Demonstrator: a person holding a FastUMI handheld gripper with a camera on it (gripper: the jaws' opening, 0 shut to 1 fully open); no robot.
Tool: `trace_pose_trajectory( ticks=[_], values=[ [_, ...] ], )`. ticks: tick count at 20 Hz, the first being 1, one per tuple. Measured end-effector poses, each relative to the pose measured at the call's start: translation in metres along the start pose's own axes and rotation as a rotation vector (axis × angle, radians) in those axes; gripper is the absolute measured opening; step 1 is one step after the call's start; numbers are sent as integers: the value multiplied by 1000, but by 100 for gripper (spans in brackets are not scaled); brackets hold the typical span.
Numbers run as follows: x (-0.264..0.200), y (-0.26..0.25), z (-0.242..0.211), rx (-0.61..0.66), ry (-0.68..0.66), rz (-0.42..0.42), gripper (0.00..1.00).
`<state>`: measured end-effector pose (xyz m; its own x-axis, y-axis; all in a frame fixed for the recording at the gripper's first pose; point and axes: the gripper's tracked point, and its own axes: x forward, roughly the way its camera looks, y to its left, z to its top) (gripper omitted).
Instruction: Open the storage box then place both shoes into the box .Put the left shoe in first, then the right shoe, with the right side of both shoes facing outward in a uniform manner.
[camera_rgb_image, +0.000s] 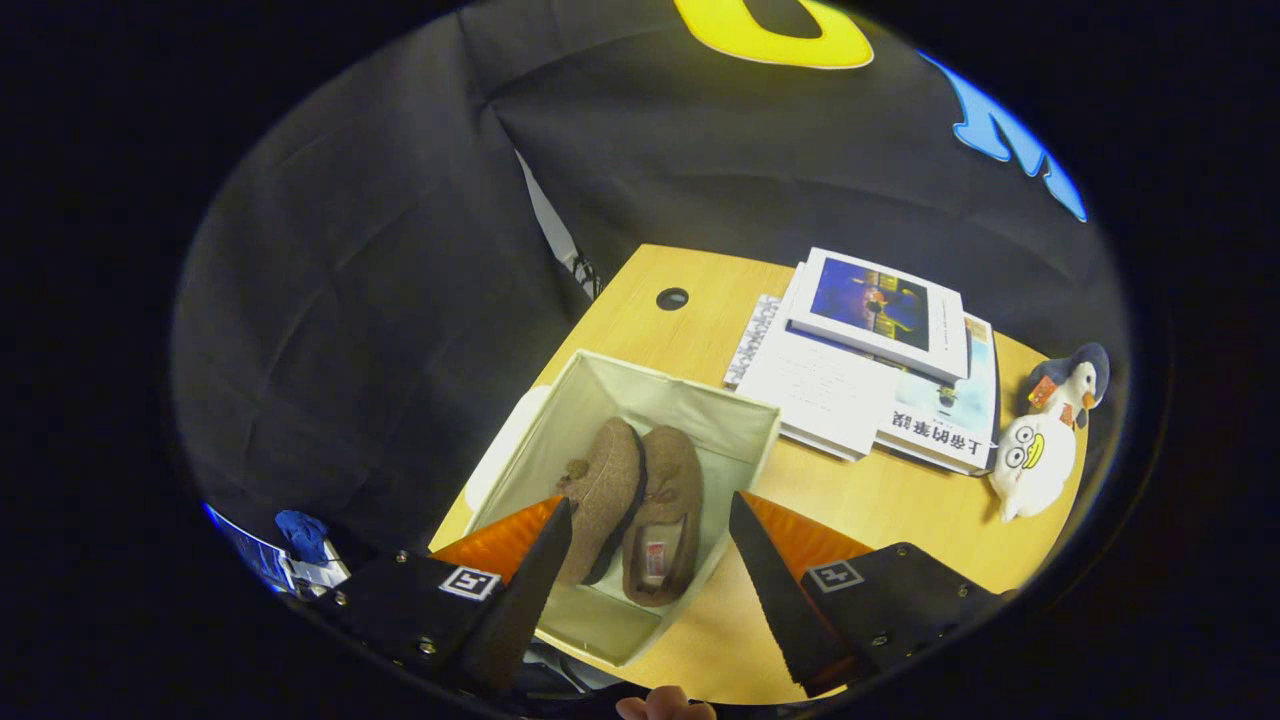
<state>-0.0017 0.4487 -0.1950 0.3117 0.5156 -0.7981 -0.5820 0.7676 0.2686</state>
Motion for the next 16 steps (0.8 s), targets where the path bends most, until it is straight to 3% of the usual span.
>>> trace_pose_trajectory(
  ticks=[5, 16],
  values=[
    [-74, -52, 15, 23, -230, -79, 96],
    [-292, -174, 28, 62, -874, -384, 96]
  ],
)
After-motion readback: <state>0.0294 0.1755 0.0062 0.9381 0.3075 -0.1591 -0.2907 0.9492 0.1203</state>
